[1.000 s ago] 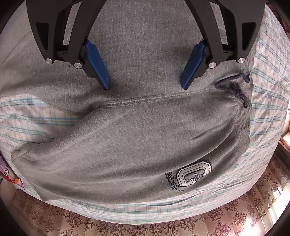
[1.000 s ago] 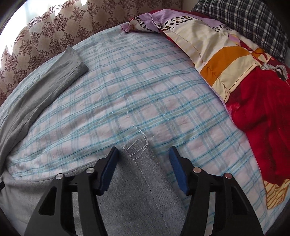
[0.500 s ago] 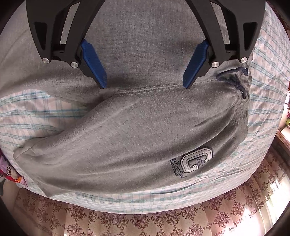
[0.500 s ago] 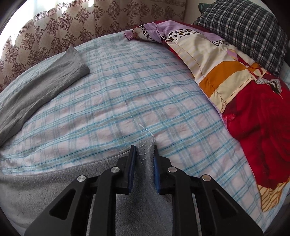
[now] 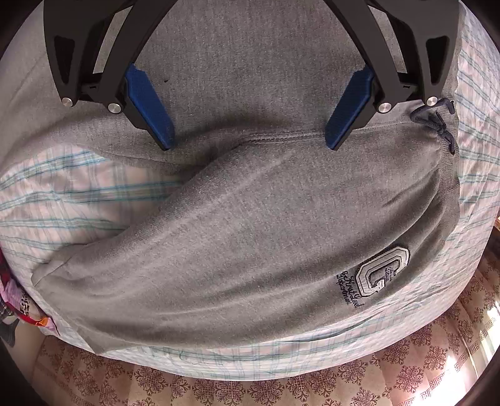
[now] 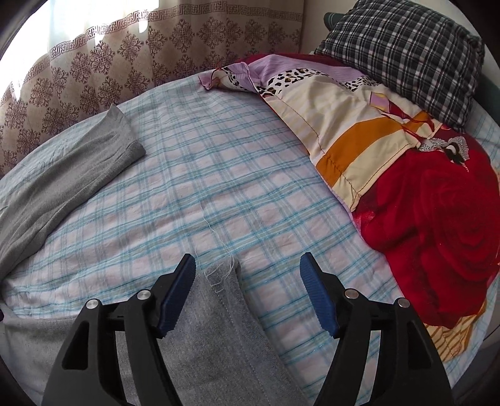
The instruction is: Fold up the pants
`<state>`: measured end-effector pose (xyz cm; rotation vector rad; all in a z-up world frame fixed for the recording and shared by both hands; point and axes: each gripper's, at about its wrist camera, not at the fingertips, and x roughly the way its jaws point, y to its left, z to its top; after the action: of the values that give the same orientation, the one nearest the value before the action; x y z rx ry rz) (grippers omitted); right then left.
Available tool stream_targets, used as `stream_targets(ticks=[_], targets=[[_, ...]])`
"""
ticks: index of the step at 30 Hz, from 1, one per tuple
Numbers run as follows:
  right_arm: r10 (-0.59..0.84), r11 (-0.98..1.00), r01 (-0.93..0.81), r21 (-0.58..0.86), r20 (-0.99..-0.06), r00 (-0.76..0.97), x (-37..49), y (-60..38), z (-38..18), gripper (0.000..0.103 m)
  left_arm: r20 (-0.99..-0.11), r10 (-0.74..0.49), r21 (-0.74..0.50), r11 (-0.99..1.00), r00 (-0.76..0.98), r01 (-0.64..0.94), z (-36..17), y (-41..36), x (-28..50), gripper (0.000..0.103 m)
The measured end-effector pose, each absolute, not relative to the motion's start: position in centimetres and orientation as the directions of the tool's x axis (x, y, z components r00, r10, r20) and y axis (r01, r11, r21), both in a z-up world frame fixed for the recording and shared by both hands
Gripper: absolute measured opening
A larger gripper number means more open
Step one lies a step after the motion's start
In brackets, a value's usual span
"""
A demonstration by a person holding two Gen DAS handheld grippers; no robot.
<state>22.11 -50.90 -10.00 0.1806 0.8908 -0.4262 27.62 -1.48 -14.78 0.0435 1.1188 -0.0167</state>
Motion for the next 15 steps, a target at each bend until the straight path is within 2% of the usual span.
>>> stream_targets(ticks=[7, 15], targets=[[-0.222, 0.927, 0.375, 0.015, -0.784, 0.580, 25.8, -48.0, -9.1, 0.070, -0.881, -0.035, -0.053, 0.998, 0.472, -0.025, -12.2, 2.6, 28.8, 0.099], [-0.109, 0.980, 0.196, 0.015, -0.789, 0.605, 32.4, -39.8, -9.3, 0.070, -0.877, 0.097, 0.016, 0.985, 0.471, -0.174, -12.9, 9.3, 33.1, 0.099]])
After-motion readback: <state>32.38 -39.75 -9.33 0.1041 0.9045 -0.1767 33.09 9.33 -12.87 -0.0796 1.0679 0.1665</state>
